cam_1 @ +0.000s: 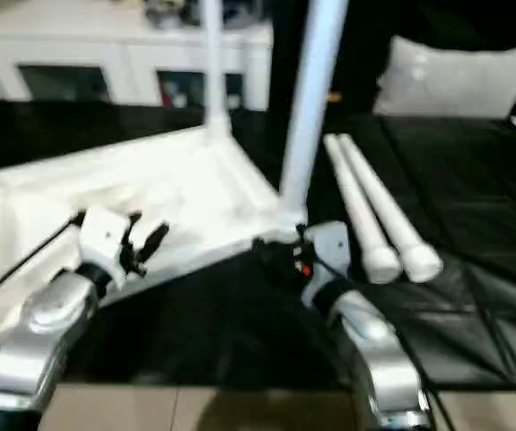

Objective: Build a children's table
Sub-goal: Move to table

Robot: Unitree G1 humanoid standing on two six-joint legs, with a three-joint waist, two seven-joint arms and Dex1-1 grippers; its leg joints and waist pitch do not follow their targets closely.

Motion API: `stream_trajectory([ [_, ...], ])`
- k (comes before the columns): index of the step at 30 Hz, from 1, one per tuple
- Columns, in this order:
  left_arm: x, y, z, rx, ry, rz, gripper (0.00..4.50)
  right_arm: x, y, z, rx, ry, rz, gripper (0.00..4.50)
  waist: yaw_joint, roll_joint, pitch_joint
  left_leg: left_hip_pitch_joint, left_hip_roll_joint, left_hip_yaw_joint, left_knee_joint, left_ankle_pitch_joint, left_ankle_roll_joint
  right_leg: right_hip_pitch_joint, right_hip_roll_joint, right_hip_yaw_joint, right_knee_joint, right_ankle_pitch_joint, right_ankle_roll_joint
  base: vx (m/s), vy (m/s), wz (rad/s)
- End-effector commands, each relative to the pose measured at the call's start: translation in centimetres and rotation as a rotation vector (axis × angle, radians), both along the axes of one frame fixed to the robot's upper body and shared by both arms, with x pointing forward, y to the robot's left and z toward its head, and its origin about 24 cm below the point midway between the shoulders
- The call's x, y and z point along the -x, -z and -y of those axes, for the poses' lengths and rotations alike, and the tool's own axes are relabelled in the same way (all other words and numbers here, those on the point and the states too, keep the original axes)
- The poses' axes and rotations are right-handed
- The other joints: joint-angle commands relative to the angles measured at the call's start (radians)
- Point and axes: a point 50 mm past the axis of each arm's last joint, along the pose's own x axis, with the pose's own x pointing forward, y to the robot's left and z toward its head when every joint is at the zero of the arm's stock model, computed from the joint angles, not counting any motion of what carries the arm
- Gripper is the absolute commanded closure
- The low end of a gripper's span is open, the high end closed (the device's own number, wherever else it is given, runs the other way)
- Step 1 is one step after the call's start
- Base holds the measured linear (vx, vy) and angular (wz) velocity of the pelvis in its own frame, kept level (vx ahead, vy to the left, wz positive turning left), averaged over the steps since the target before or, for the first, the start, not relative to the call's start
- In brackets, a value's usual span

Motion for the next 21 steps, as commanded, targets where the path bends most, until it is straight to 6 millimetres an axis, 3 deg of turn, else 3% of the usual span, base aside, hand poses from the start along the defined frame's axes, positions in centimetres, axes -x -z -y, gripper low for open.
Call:
stream_trajectory([
  [1,-0.2,-0.3,-1.3,-0.026,-0.062,0.002,2.03,-0.3,-0.7,-1.1,-0.016,-0.060,0.029,0.00,0.027,-0.029,-0.056,-0.097,0.028,-0.018,-0.054,0.231,-0.017,0.120,-0.124,0.080,-0.090,0.414,-0.234,0.154,-0.041,-0.19],
  [2,-0.3,-0.3,-1.6,-0.038,-0.080,0.001,2.03,-0.4,-0.8,-1.0,-0.013,-0.058,0.040,0.00,0.025,0.002,-0.056,-0.077,0.043,-0.015,-0.134,0.351,-0.032,0.086,-0.067,0.012,-0.064,0.552,-0.227,0.118,-0.026,-0.07],
  [3,-0.3,-0.3,-1.7,-0.043,-0.089,0.000,2.03,-0.5,-0.9,-1.0,-0.020,-0.063,0.042,0.00,0.026,0.029,-0.068,-0.060,0.058,-0.019,-0.160,0.406,-0.024,0.075,-0.052,-0.006,-0.051,0.577,-0.205,0.136,-0.005,-0.14],
  [4,-0.4,-0.4,-2.0,-0.033,-0.101,0.006,2.03,-0.7,-1.1,-1.1,-0.019,-0.064,0.055,0.00,0.006,0.057,-0.092,0.008,0.138,-0.082,-0.122,0.655,0.096,0.010,-0.018,-0.015,0.006,0.558,-0.122,0.136,-0.005,-0.14],
  [5,-0.4,-0.5,-2.1,-0.025,-0.107,0.012,1.85,-0.8,-1.2,-1.1,-0.019,-0.067,0.062,0.00,0.000,0.053,-0.098,0.043,0.162,-0.108,-0.111,0.796,0.137,-0.026,-0.030,-0.002,0.007,0.507,-0.114,0.127,0.032,-0.08],
  [6,-0.5,-0.6,-2.5,-0.033,-0.128,0.008,1.85,-0.9,-1.3,-1.1,-0.017,-0.062,0.066,0.00,-0.008,0.046,-0.096,0.052,0.173,-0.128,-0.109,0.968,0.168,-0.045,-0.062,0.023,-0.009,0.412,-0.093,0.071,0.046,0.01],
  [7,-0.7,-0.7,-3.0,-0.044,-0.156,0.000,1.85,-1.1,-1.2,-1.3,-0.016,-0.069,0.057,0.00,0.000,0.041,-0.088,0.035,0.153,-0.113,-0.109,0.943,0.158,-0.038,-0.069,0.030,-0.025,0.404,-0.094,0.071,0.046,0.01],
  [8,-1.0,-0.9,-3.8,-0.078,-0.190,0.001,1.85,-1.2,-1.3,-1.5,-0.005,-0.091,0.060,0.00,0.014,0.027,-0.072,-0.025,0.098,-0.056,-0.121,0.707,0.105,0.002,-0.077,0.033,-0.049,0.426,-0.118,0.000,0.000,0.00],
  [9,-1.2,-1.1,-4.4,-0.110,-0.217,0.006,1.85,-1.3,-1.3,-1.8,0.003,-0.115,0.057,0.00,0.029,0.027,-0.068,-0.043,0.088,-0.030,-0.142,0.432,0.041,0.026,-0.077,0.029,-0.059,0.417,-0.132,0.000,0.000,0.00],
  [11,-1.7,-1.6,-5.7,-0.166,-0.278,0.016,1.85,-1.4,-1.2,-2.3,0.022,-0.148,0.026,0.00,0.031,0.028,-0.052,-0.036,0.102,-0.027,-0.169,0.173,-0.013,0.028,-0.078,0.027,-0.078,0.268,-0.159,-0.040,-0.001,0.00],
  [12,-2.1,-2.0,-6.8,-0.197,-0.325,0.021,1.85,-1.5,-1.1,-2.7,0.031,-0.175,-0.008,0.00,0.026,0.036,-0.045,-0.020,0.117,-0.027,-0.194,-0.031,-0.070,0.025,-0.069,0.026,-0.088,0.097,-0.200,-0.094,-0.002,0.01],
  [13,-2.3,-2.3,-7.9,-0.231,-0.370,0.021,1.75,-1.5,-1.1,-3.1,0.040,-0.222,-0.030,0.00,0.022,0.039,-0.040,-0.015,0.119,-0.025,-0.205,-0.115,-0.093,0.021,-0.064,0.025,-0.094,0.010,-0.213,-0.094,-0.002,0.01],
  [14,-2.5,-2.5,-8.7,-0.257,-0.399,0.017,1.75,-1.5,-1.0,-3.3,0.059,-0.249,-0.039,0.00,0.020,0.038,-0.033,-0.013,0.119,-0.023,-0.212,-0.186,-0.114,0.017,-0.067,0.028,-0.102,-0.087,-0.209,-0.098,0.001,0.00],
  [15,-2.6,-2.8,-9.5,-0.278,-0.422,0.013,1.75,-1.4,-0.9,-3.4,0.077,-0.273,-0.056,0.00,0.020,0.038,-0.033,-0.013,0.119,-0.023,-0.212,-0.186,-0.114,0.017,-0.067,0.028,-0.102,-0.087,-0.209,-0.084,0.002,0.00],
  [16,-2.6,-3.1,-10.7,-0.310,-0.455,-0.003,1.75,-1.5,-0.8,-3.5,0.101,-0.296,-0.076,0.00,0.023,0.036,-0.027,-0.003,0.118,-0.020,-0.216,-0.257,-0.139,0.006,-0.074,0.036,-0.116,-0.222,-0.189,-0.084,0.002,0.00],
  [18,-2.5,-3.3,-12.0,-0.343,-0.471,-0.031,1.75,-1.7,-0.6,-3.5,0.113,-0.307,-0.106,0.00,0.025,0.034,-0.028,-0.003,0.120,-0.016,-0.218,-0.261,-0.152,0.001,-0.080,0.041,-0.122,-0.277,-0.173,-0.033,0.000,0.01],
  [19,-2.5,-3.4,-12.4,-0.356,-0.471,-0.045,2.09,-1.8,-0.5,-3.5,0.113,-0.308,-0.121,0.00,0.026,0.036,-0.031,-0.006,0.119,-0.017,-0.220,-0.235,-0.151,0.001,-0.079,0.040,-0.118,-0.266,-0.170,0.000,0.000,0.00],
  [21,-2.3,-3.1,-13.6,-0.403,-0.486,-0.104,2.09,-2.0,-0.4,-3.6,0.139,-0.323,-0.149,0.00,0.028,0.038,-0.033,-0.007,0.120,-0.016,-0.221,-0.225,-0.151,-0.002,-0.077,0.038,-0.116,-0.241,-0.168,0.000,0.000,0.00],
])
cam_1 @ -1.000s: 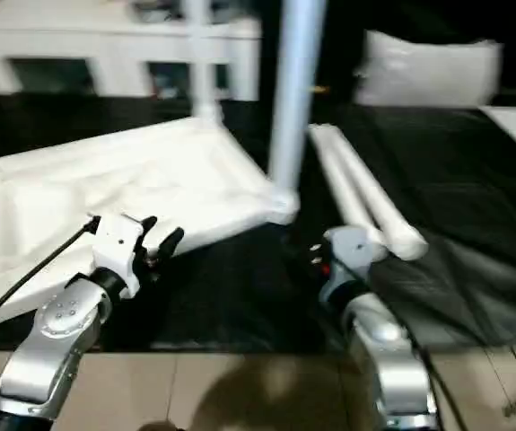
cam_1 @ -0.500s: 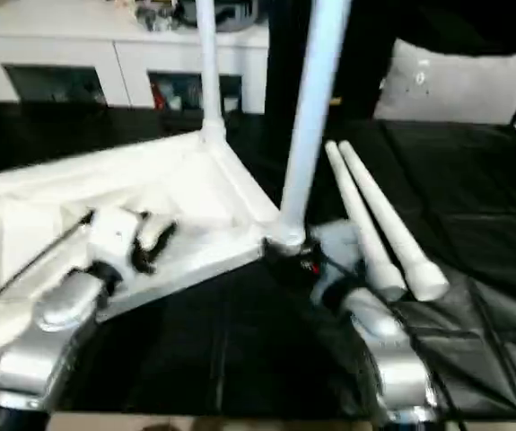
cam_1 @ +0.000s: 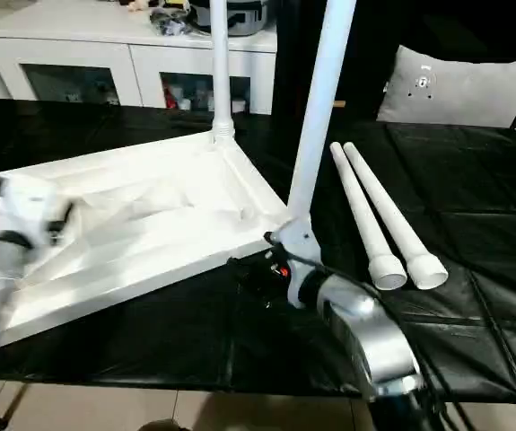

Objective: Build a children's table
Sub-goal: Move to table, then rotate table base

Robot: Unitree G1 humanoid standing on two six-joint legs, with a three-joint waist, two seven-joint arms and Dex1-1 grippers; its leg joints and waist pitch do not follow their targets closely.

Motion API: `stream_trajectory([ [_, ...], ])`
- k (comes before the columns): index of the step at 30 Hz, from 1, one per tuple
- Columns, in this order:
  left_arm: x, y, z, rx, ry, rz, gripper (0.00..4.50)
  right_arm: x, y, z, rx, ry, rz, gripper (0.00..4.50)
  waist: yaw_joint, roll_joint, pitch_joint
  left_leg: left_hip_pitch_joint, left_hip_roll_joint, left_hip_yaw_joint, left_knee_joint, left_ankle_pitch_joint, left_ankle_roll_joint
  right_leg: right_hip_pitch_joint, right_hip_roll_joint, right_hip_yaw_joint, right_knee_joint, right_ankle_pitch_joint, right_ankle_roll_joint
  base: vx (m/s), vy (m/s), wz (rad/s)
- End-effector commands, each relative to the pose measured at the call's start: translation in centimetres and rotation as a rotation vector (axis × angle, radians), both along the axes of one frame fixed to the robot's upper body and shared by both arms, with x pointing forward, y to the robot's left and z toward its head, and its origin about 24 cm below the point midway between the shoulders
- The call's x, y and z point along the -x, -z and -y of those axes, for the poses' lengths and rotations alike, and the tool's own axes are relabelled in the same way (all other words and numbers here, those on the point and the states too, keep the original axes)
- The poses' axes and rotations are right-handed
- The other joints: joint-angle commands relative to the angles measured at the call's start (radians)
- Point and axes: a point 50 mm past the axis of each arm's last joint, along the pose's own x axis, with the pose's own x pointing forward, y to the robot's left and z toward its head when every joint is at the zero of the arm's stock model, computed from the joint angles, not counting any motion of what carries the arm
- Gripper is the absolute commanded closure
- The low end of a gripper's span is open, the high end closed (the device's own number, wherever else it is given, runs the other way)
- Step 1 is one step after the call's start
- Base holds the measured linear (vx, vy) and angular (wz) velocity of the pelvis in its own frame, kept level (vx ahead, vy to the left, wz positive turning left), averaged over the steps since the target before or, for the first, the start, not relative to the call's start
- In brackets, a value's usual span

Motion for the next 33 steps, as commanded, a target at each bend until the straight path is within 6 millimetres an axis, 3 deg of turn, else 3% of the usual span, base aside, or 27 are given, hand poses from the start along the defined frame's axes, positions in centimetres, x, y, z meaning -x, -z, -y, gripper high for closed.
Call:
stream_trajectory([
  [1,0.1,0.7,-0.7,-0.004,0.007,-0.107,2.12,-0.4,0.3,-0.2,0.050,-0.023,-0.042,0.00,-0.001,0.014,-0.038,0.026,0.074,-0.031,-0.104,-0.335,-0.048,-0.008,-0.098,0.055,-0.101,-0.234,-0.165,0.000,0.000,0.00],
  [4,0.3,1.5,-0.9,-0.004,0.055,-0.214,2.51,-0.8,0.5,-0.6,0.072,-0.029,-0.086,0.00,0.002,0.014,-0.046,0.023,0.074,-0.026,-0.102,-0.279,-0.041,-0.007,-0.099,0.054,-0.092,-0.126,-0.179,0.000,0.000,0.00],
  [5,0.4,1.7,-0.7,-0.002,0.082,-0.249,2.56,-1.0,0.5,-0.8,0.078,-0.032,-0.099,0.00,0.003,0.018,-0.054,0.017,0.074,-0.026,-0.100,-0.224,-0.034,-0.001,-0.098,0.050,-0.082,-0.048,-0.188,0.000,0.000,0.00],
  [6,0.5,2.0,-0.4,0.001,0.118,-0.280,2.61,-1.1,0.6,-0.9,0.084,-0.033,-0.113,0.00,0.005,0.019,-0.059,0.017,0.075,-0.024,-0.097,-0.187,-0.030,-0.004,-0.094,0.046,-0.075,0.043,-0.192,0.000,0.000,0.00],
  [9,0.7,2.9,0.6,-0.014,0.273,-0.398,2.85,-1.6,1.6,-1.1,0.124,-0.020,-0.180,0.00,0.006,0.023,-0.062,0.012,0.070,-0.020,-0.091,-0.128,-0.022,-0.003,-0.092,0.040,-0.065,0.183,-0.204,0.000,0.000,0.00],
  [13,0.6,2.9,0.9,-0.013,0.333,-0.446,3.11,-2.3,1.9,-1.0,0.150,0.003,-0.195,0.00,0.005,0.021,-0.056,0.014,0.070,-0.016,-0.098,-0.191,-0.033,0.000,-0.099,0.042,-0.072,0.124,-0.211,0.000,0.000,0.00],
  [14,0.6,2.8,1.4,-0.007,0.407,-0.499,3.37,-3.1,2.1,-0.9,0.188,0.018,-0.191,0.00,0.007,0.026,-0.056,0.014,0.071,-0.016,-0.100,-0.211,-0.041,0.000,-0.100,0.043,-0.073,0.091,-0.214,0.000,0.000,0.00],
  [16,0.6,2.8,1.6,-0.003,0.438,-0.517,3.48,-3.4,2.2,-0.9,0.202,0.023,-0.186,0.00,0.006,0.023,-0.051,0.017,0.071,-0.016,-0.105,-0.260,-0.055,-0.005,-0.103,0.045,-0.079,0.011,-0.217,0.000,0.000,0.00],
  [21,1.4,2.8,4.2,0.069,0.761,-0.668,3.92,-5.1,1.8,-1.5,0.191,0.065,-0.125,0.00,0.002,0.016,-0.050,0.016,0.072,-0.009,-0.109,-0.251,-0.059,-0.004,-0.106,0.051,-0.081,-0.021,-0.223,0.000,0.000,0.00],
  [26,1.4,2.7,6.8,0.143,0.938,-0.685,4.46,-6.1,1.4,-1.8,0.175,0.111,-0.085,0.00,-0.002,0.015,-0.054,0.013,0.073,0.001,-0.104,-0.175,-0.036,0.003,-0.104,0.049,-0.077,0.058,-0.236,0.000,0.000,0.00],
  [33,0.7,2.4,10.2,0.223,1.083,-0.630,4.46,-6.7,1.1,-1.8,0.166,0.133,-0.054,0.00,-0.006,0.014,-0.057,0.014,0.075,0.006,-0.100,-0.136,-0.014,0.007,-0.100,0.048,-0.075,0.118,-0.244,0.000,0.000,0.00],
])
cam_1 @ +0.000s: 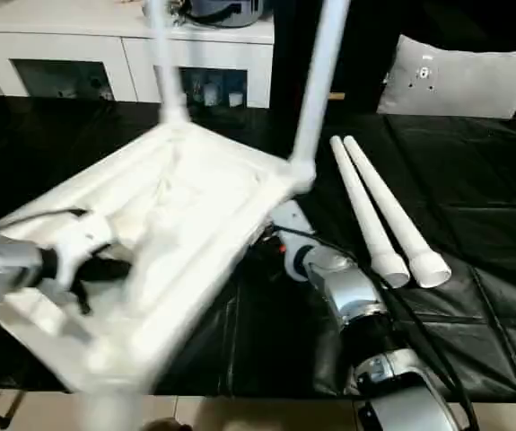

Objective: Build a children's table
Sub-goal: Rotate table base

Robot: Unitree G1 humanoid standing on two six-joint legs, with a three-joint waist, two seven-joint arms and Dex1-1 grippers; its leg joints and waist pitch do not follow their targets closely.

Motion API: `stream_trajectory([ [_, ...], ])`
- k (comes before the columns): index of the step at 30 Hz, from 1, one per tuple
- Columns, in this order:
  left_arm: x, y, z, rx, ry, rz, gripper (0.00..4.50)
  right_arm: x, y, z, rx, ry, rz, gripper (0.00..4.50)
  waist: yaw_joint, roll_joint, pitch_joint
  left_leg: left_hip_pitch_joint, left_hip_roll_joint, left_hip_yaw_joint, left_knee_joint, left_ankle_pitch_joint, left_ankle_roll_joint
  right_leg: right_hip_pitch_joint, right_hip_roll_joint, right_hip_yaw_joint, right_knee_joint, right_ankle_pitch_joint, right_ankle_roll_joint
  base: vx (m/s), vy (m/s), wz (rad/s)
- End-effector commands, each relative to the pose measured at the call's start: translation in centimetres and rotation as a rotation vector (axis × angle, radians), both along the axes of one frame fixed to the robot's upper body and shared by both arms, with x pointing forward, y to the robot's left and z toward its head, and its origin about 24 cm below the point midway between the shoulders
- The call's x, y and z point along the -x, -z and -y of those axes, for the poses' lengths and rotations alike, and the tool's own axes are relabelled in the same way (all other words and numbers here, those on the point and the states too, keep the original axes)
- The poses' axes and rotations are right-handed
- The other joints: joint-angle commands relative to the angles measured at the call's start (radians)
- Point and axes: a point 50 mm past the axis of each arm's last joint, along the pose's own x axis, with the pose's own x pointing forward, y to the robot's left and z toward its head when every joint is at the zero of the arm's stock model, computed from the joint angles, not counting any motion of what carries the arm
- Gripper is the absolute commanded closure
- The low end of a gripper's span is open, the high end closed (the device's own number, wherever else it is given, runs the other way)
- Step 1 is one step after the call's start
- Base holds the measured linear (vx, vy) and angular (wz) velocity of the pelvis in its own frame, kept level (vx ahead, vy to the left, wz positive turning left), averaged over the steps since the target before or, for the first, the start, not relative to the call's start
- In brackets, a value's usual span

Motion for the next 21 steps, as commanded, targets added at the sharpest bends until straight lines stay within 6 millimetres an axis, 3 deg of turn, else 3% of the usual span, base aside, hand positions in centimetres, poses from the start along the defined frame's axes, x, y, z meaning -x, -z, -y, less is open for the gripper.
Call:
stream_trajectory([
  [1,-0.8,0.1,3.3,0.073,0.097,0.030,4.46,-0.8,-1.8,-2.1,-0.053,-0.060,0.082,0.00,0.000,0.014,-0.055,0.025,0.070,-0.019,-0.081,-0.154,-0.021,0.021,-0.092,0.045,-0.069,0.107,-0.241,0.000,0.000,0.00],
  [3,-1.9,0.5,4.4,0.075,0.057,0.066,4.46,-1.0,-1.9,-1.9,-0.049,-0.059,0.106,0.00,0.004,0.012,-0.056,0.030,0.071,-0.015,-0.079,-0.181,-0.027,0.022,-0.095,0.047,-0.073,0.071,-0.244,0.000,0.000,0.00],
  [4,-2.6,0.7,5.2,0.085,0.034,0.087,4.46,-1.1,-2.0,-1.6,-0.041,-0.048,0.136,0.00,0.004,0.015,-0.052,0.027,0.073,-0.016,-0.082,-0.193,-0.029,0.022,-0.096,0.047,-0.077,0.042,-0.239,0.000,0.000,0.00],
  [5,-3.0,0.8,5.7,0.093,0.019,0.099,4.46,-1.2,-2.2,-1.5,-0.031,-0.049,0.170,0.00,0.004,0.012,-0.053,0.026,0.073,-0.014,-0.081,-0.192,-0.031,0.023,-0.096,0.048,-0.078,0.041,-0.234,0.000,0.000,0.00],
  [8,-4.3,1.4,6.8,0.080,-0.059,0.149,4.46,-1.4,-2.8,-1.1,-0.086,-0.017,0.189,0.00,0.006,0.007,-0.059,0.022,0.075,-0.016,-0.077,-0.141,-0.010,0.030,-0.097,0.046,-0.071,0.112,-0.230,0.000,0.000,0.00],
  [9,-4.7,1.6,6.9,0.072,-0.098,0.173,4.46,-1.5,-3.0,-0.9,-0.078,-0.010,0.199,0.00,0.005,0.016,-0.060,0.023,0.072,-0.016,-0.073,-0.128,-0.003,0.029,-0.094,0.045,-0.069,0.139,-0.229,0.000,0.000,0.00],
  [10,-4.9,1.6,6.9,0.069,-0.118,0.187,4.46,-1.5,-3.1,-0.8,-0.073,-0.010,0.198,0.00,0.004,0.010,-0.060,0.022,0.074,-0.016,-0.073,-0.125,0.006,0.032,-0.095,0.045,-0.070,0.161,-0.229,0.000,0.000,0.00],
  [11,-5.3,1.7,6.9,0.067,-0.154,0.204,4.46,-1.6,-3.2,-0.7,-0.075,-0.007,0.207,0.00,0.004,0.016,-0.060,0.020,0.073,-0.017,-0.072,-0.123,0.009,0.033,-0.094,0.044,-0.070,0.165,-0.229,0.000,0.000,0.00],
  [14,-6.7,2.0,6.3,-0.003,-0.278,0.316,4.46,-2.1,-4.4,0.5,-0.038,0.093,0.292,0.00,0.005,0.010,-0.060,0.021,0.072,-0.017,-0.071,-0.127,0.020,0.033,-0.092,0.043,-0.073,0.171,-0.222,0.000,0.000,0.00],
  [16,-7.1,1.9,6.0,-0.018,-0.324,0.362,4.46,-2.5,-5.0,1.7,0.015,0.204,0.326,0.00,0.005,0.011,-0.061,0.020,0.077,-0.020,-0.074,-0.126,0.021,0.034,-0.098,0.043,-0.072,0.164,-0.219,0.000,0.000,0.00],
  [17,-7.2,1.9,5.9,-0.015,-0.337,0.372,4.46,-2.6,-5.2,2.2,0.030,0.247,0.323,0.00,0.005,0.012,-0.061,0.026,0.079,-0.020,-0.074,-0.120,0.014,0.029,-0.094,0.042,-0.073,0.160,-0.219,0.000,0.000,0.00],
  [18,-7.2,1.9,5.9,-0.015,-0.337,0.372,4.46,-2.6,-5.2,2.2,0.030,0.247,0.323,0.00,0.004,0.010,-0.062,0.023,0.079,-0.020,-0.075,-0.120,0.010,0.032,-0.096,0.042,-0.070,0.162,-0.225,0.000,0.000,0.00],
  [21,-7.0,1.2,6.7,0.105,-0.316,0.409,4.46,-2.5,-5.5,3.4,0.017,0.303,0.228,0.00,0.007,0.008,-0.062,0.024,0.079,-0.018,-0.073,-0.112,0.013,0.031,-0.095,0.044,-0.070,0.175,-0.224,0.000,0.000,0.00],
])
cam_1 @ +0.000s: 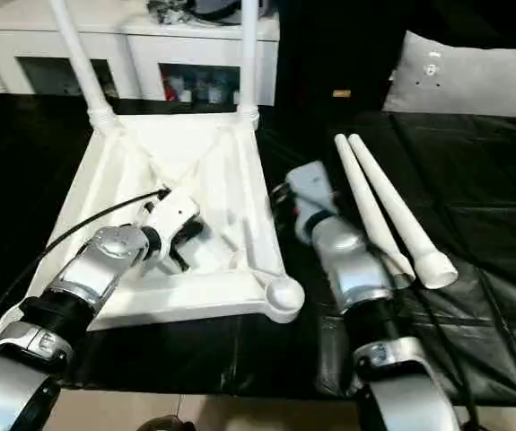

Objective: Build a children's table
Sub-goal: Rotate table base, then pick table leg

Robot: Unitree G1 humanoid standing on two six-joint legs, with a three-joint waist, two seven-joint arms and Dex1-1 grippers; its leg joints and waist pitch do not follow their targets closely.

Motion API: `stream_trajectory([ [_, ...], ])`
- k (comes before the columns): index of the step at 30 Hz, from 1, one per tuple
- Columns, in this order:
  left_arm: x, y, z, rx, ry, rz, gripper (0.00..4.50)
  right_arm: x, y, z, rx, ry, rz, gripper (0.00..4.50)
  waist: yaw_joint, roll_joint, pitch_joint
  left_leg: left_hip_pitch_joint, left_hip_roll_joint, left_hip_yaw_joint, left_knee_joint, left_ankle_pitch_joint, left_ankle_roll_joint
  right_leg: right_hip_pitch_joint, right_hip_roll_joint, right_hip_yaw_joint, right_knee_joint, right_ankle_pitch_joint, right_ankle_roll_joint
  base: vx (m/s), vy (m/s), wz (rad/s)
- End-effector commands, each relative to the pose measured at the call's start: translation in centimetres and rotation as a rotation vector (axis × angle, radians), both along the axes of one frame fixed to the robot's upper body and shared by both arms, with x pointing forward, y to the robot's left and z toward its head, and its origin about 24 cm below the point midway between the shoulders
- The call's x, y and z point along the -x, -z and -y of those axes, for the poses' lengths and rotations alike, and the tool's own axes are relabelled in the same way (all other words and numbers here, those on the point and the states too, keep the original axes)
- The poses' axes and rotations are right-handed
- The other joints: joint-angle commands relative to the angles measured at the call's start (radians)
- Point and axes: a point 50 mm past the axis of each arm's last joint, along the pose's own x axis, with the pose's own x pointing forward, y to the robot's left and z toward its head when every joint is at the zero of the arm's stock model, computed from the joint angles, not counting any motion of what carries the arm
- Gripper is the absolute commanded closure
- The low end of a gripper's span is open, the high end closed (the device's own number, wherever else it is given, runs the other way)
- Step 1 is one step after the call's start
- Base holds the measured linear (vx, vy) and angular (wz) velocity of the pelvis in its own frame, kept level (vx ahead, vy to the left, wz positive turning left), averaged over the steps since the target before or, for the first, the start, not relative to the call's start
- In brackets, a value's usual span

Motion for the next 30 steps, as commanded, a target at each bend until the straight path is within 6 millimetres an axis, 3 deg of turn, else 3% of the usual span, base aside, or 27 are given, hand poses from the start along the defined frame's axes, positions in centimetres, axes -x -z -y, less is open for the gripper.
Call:
stream_trajectory([
  [1,0.2,-1.9,0.8,0.155,0.050,0.094,4.46,0.2,-0.8,1.4,-0.050,0.039,-0.095,0.00,0.002,0.000,-0.066,0.023,0.073,-0.027,-0.071,-0.085,0.027,0.040,-0.097,0.046,-0.064,0.221,-0.234,0.000,0.000,0.00],
  [2,0.3,-2.0,0.9,0.184,0.064,0.099,4.46,0.3,-0.9,1.7,-0.050,0.046,-0.105,0.00,0.002,-0.002,-0.068,0.024,0.075,-0.025,-0.070,-0.076,0.031,0.039,-0.097,0.046,-0.064,0.237,-0.235,0.000,0.000,0.00],
  [3,0.8,-2.2,0.9,0.213,0.084,0.091,4.17,0.4,-1.1,2.3,-0.010,0.079,-0.134,0.00,0.004,-0.002,-0.070,0.025,0.076,-0.023,-0.068,-0.059,0.037,0.035,-0.097,0.045,-0.061,0.259,-0.239,0.000,0.000,0.00],
  [6,1.8,-2.7,0.8,0.227,0.135,0.100,4.17,0.5,-1.3,3.5,0.033,0.127,-0.181,0.00,0.002,-0.003,-0.067,0.020,0.073,-0.022,-0.068,-0.038,0.045,0.034,-0.097,0.043,-0.060,0.252,-0.237,0.000,0.000,0.00],
  [9,3.5,-3.5,0.9,0.242,0.248,0.102,3.76,0.5,-1.7,5.2,0.063,0.198,-0.255,0.00,-0.002,-0.010,-0.064,0.022,0.071,-0.016,-0.068,-0.056,0.031,0.031,-0.093,0.045,-0.065,0.187,-0.230,0.000,0.000,0.00],
  [10,4.1,-3.7,1.0,0.246,0.289,0.095,3.73,0.6,-1.9,5.7,0.067,0.214,-0.277,0.00,-0.001,-0.010,-0.065,0.020,0.071,-0.018,-0.067,-0.048,0.028,0.035,-0.095,0.045,-0.062,0.186,-0.229,0.000,0.000,0.00],
  [12,5.3,-4.1,1.2,0.249,0.358,0.072,3.48,0.5,-2.2,6.6,0.072,0.244,-0.318,0.00,-0.001,-0.012,-0.069,0.019,0.069,-0.012,-0.060,-0.004,0.032,0.028,-0.088,0.046,-0.056,0.225,-0.226,0.000,0.000,0.00],
  [15,6.0,-4.4,1.5,0.247,0.409,0.050,3.26,0.4,-2.2,7.5,0.080,0.275,-0.348,0.00,0.001,-0.012,-0.061,0.022,0.068,-0.007,-0.065,-0.063,0.019,0.021,-0.089,0.047,-0.064,0.146,-0.230,0.000,0.000,0.00],
  [18,6.5,-4.6,1.9,0.241,0.433,0.039,2.92,0.2,-1.9,8.0,0.054,0.281,-0.384,0.00,-0.003,-0.014,-0.058,0.022,0.070,-0.005,-0.067,-0.083,-0.001,0.021,-0.087,0.047,-0.068,0.096,-0.230,0.000,0.000,0.00],
  [21,6.5,-4.6,2.1,0.236,0.429,0.035,2.73,0.0,-1.6,8.3,0.051,0.283,-0.414,0.00,-0.006,-0.015,-0.061,0.021,0.068,-0.001,-0.065,-0.068,-0.008,0.022,-0.083,0.046,-0.065,0.110,-0.225,0.000,0.000,0.00],
  [30,6.9,-4.8,2.1,0.217,0.428,0.011,2.05,-0.1,-1.6,9.6,0.042,0.345,-0.463,0.00,-0.002,-0.020,-0.064,0.017,0.065,0.004,-0.057,-0.022,0.020,0.024,-0.082,0.046,-0.060,0.170,-0.227,0.000,0.000,0.00],
])
